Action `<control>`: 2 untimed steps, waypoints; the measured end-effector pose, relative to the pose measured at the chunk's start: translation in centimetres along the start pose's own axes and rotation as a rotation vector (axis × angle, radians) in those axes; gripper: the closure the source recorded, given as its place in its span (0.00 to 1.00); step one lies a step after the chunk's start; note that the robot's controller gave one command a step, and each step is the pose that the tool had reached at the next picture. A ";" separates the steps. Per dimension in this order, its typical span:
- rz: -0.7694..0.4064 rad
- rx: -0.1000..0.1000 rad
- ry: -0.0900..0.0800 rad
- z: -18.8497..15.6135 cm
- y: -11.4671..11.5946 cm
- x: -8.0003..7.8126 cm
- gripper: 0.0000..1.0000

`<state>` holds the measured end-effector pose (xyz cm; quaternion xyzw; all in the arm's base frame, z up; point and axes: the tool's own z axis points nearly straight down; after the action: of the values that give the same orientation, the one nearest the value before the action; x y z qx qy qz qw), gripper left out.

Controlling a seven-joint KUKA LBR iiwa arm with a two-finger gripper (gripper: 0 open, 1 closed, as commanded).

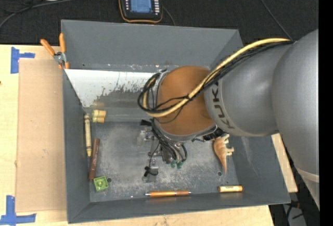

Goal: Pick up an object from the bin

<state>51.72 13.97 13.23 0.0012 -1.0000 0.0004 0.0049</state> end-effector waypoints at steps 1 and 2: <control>0.004 -0.001 -0.007 -0.4 -0.1 -0.2 0.00; -0.152 0.001 -0.008 6.4 -9.2 -10.2 0.00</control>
Offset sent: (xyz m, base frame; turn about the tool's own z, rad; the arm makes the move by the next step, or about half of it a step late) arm 0.0998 -0.0880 -0.0623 -0.1578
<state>61.89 4.77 6.75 0.0774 -0.9970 0.0005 0.0010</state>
